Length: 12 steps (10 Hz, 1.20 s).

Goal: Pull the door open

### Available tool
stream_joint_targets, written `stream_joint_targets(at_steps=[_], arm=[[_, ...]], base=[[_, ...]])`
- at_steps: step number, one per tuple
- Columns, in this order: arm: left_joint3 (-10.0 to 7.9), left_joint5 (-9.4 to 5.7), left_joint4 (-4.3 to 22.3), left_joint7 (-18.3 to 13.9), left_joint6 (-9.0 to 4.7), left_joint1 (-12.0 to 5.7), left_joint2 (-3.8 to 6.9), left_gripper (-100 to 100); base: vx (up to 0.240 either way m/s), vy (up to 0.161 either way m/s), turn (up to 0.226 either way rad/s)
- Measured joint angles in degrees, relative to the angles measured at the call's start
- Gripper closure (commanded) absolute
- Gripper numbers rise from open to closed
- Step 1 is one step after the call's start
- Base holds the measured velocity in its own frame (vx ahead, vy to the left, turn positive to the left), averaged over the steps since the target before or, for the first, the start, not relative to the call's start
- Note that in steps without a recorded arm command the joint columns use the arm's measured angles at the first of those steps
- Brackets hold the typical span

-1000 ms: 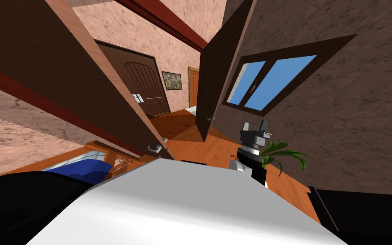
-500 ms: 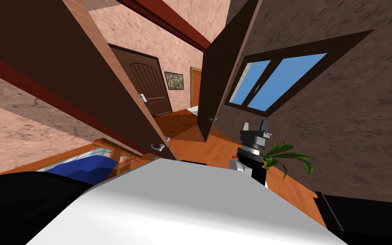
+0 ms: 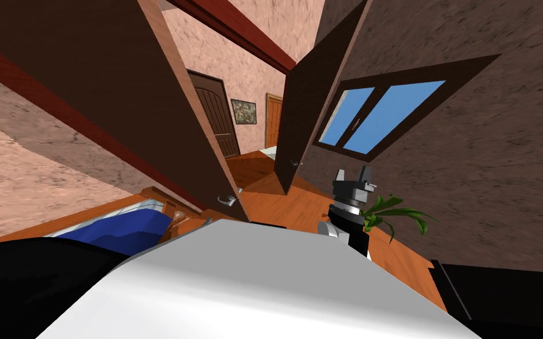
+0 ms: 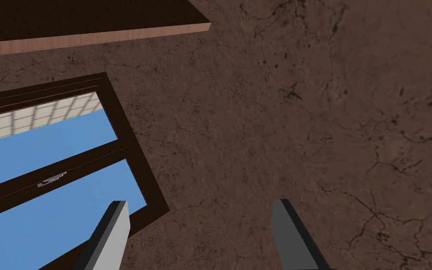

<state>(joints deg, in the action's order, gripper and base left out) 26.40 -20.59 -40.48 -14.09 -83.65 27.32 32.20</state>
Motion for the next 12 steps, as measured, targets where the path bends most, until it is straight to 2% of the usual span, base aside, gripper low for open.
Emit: stream_joint_targets(at_steps=[3, 5, 7, 8, 10, 12], arm=[[-0.28, -0.20, 0.0, -0.2, 0.27, -0.73, -0.30, -100], [-1.30, -0.89, -0.9, -0.5, 1.75, -1.33, -0.37, -100], [-1.69, -1.17, 0.1, -1.0, 2.13, -2.38, -0.50, -100], [-2.25, -1.59, 0.2, -1.5, 2.72, -2.87, -0.17, -100], [-2.96, -2.04, 2.3, -2.3, 3.13, -4.43, -0.53, -100], [-4.34, -2.98, 2.3, -2.7, 5.11, -5.19, -0.46, -100]], base=[[0.143, -0.115, -0.123], [0.112, -0.071, -0.141], [0.006, 0.007, -0.057], [-0.016, 0.027, -0.090], [-0.033, 0.057, -0.181], [-0.059, 0.074, -0.062]])
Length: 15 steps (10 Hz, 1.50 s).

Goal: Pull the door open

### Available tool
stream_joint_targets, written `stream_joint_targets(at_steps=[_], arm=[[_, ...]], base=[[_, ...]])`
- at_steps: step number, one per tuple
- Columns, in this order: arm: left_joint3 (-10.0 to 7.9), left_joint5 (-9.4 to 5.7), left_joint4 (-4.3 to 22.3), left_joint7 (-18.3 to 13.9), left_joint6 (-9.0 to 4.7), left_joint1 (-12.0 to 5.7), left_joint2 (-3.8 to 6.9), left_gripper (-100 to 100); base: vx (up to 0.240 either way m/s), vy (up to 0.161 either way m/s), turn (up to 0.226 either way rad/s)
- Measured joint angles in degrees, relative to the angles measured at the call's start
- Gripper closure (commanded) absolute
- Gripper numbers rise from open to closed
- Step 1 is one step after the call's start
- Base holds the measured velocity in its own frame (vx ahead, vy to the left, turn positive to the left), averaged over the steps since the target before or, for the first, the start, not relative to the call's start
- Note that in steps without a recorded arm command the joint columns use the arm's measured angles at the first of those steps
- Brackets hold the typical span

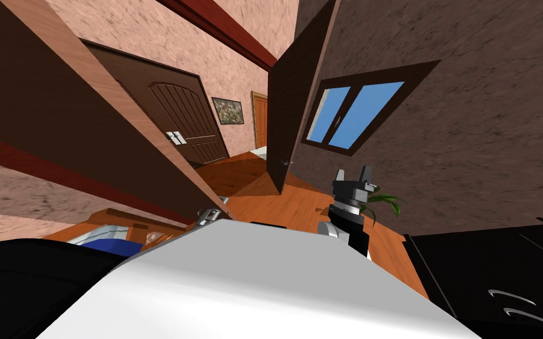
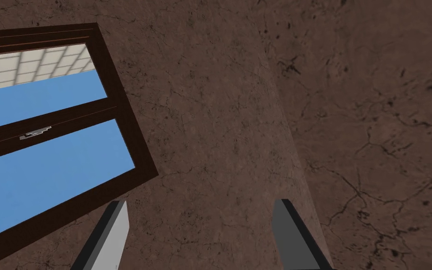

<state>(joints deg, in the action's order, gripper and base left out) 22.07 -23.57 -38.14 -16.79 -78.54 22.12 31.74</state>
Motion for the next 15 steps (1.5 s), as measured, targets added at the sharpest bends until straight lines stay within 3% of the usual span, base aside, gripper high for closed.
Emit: stream_joint_targets(at_steps=[1, 2, 8, 9, 10, 12, 13, 14, 15], arm=[[-0.31, -0.21, 0.7, -0.5, 0.09, -0.33, 0.14, -100], [-0.34, -0.24, 0.8, -0.6, 0.06, -0.35, 0.16, 100], [-0.30, -0.23, 0.9, -0.5, 0.28, -0.23, 0.14, 100], [-0.03, 0.03, 2.5, -0.7, -0.63, -1.35, -0.03, 100], [0.01, 0.09, 2.3, -0.7, -0.81, -1.50, 0.24, 100], [0.83, 0.78, 2.1, -0.3, -1.33, -2.38, -0.31, 100], [1.45, 1.30, 2.9, -0.6, -2.61, -2.90, -0.73, 100], [2.38, 2.04, 5.2, -1.1, -4.49, -4.28, -1.57, -100], [2.56, 1.90, 5.4, -1.1, -5.45, -3.36, -1.62, -100]], base=[[-0.024, 0.022, -0.007], [0.000, 0.000, 0.000], [0.014, -0.015, 0.006], [0.074, -0.117, 0.033], [0.070, -0.109, 0.010], [0.071, -0.110, -0.019], [0.058, -0.157, -0.030], [-0.001, -0.039, 0.234], [-0.056, 0.077, 0.241]])
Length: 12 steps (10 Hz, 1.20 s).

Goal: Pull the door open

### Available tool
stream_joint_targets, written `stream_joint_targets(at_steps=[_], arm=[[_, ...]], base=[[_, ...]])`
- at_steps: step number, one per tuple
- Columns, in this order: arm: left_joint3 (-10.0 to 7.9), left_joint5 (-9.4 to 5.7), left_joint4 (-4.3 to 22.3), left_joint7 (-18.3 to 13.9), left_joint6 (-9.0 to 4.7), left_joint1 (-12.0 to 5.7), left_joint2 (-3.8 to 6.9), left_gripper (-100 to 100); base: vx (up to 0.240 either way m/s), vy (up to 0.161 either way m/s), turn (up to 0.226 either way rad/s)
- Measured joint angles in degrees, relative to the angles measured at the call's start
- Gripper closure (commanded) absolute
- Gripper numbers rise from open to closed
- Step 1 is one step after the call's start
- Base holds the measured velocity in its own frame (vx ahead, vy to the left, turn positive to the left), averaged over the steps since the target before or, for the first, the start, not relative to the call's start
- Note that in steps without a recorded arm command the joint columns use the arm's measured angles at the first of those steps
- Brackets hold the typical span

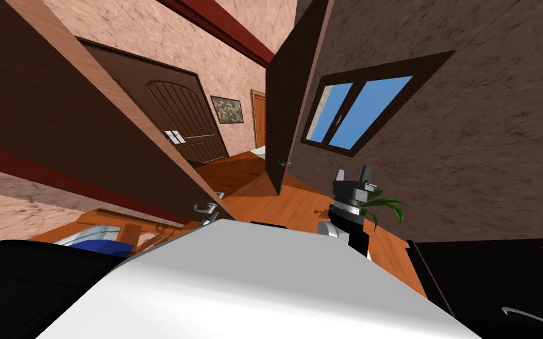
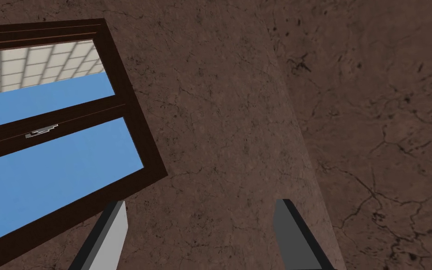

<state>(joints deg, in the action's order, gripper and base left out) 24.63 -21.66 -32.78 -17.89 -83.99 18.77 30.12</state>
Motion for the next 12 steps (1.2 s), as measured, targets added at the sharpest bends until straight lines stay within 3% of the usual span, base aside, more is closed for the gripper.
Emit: stream_joint_targets(at_steps=[2, 4, 6, 7, 9, 11, 12], arm=[[0.11, -0.55, 2.4, -0.3, -2.52, 1.68, 0.14, -100], [0.10, -1.07, 1.0, 0.1, -2.94, 4.31, 0.88, -100], [0.18, -1.23, 2.4, 0.0, -3.95, 4.83, 0.94, -100], [-0.35, -1.50, 0.1, 0.1, -2.57, 5.42, 1.43, -100], [-1.08, -1.76, 1.4, -0.5, -1.82, 3.96, 1.14, -100], [-2.36, -2.27, 1.9, -1.4, 0.11, 2.31, 1.21, -100], [-2.44, -2.30, 1.9, -1.5, 0.34, 2.17, 1.21, 100]], base=[[-0.073, 0.126, 0.156], [-0.111, 0.140, 0.178], [0.021, 0.008, -0.062], [0.121, -0.079, -0.080], [0.167, -0.065, -0.131], [0.159, 0.012, -0.073], [-0.010, -0.004, 0.024]])
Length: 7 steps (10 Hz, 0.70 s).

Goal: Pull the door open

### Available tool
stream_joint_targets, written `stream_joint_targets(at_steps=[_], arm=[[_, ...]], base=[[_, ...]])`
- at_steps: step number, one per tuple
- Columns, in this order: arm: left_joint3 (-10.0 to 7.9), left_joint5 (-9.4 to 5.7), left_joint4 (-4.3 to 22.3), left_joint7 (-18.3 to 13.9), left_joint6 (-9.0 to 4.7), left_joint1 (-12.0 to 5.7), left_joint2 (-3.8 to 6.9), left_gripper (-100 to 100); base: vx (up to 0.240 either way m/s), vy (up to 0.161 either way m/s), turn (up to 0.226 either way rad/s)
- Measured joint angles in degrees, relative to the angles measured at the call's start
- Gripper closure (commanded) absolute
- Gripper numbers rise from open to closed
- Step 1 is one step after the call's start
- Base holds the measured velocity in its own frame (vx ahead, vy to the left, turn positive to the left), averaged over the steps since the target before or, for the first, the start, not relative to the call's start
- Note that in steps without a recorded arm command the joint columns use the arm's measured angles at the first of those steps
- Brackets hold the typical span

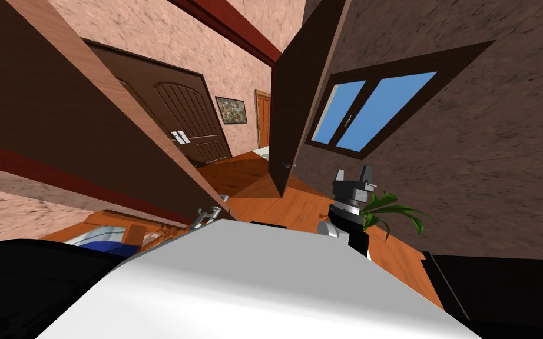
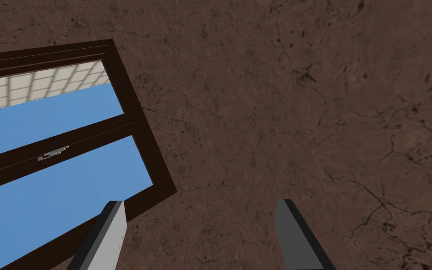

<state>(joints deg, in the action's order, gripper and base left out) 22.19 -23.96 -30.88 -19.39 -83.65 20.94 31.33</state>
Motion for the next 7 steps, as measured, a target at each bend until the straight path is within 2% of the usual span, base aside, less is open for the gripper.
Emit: stream_joint_targets(at_steps=[5, 6, 7], arm=[[0.14, 0.06, 0.0, 0.1, 0.02, 0.12, -0.04, 100], [0.15, 0.06, 0.1, 0.1, 0.04, 0.17, -0.05, 100], [0.71, 0.38, 0.7, 0.1, -0.74, -0.43, 0.07, 100]], base=[[-0.019, -0.001, 0.000], [0.034, -0.102, -0.089], [0.036, -0.125, -0.089]])
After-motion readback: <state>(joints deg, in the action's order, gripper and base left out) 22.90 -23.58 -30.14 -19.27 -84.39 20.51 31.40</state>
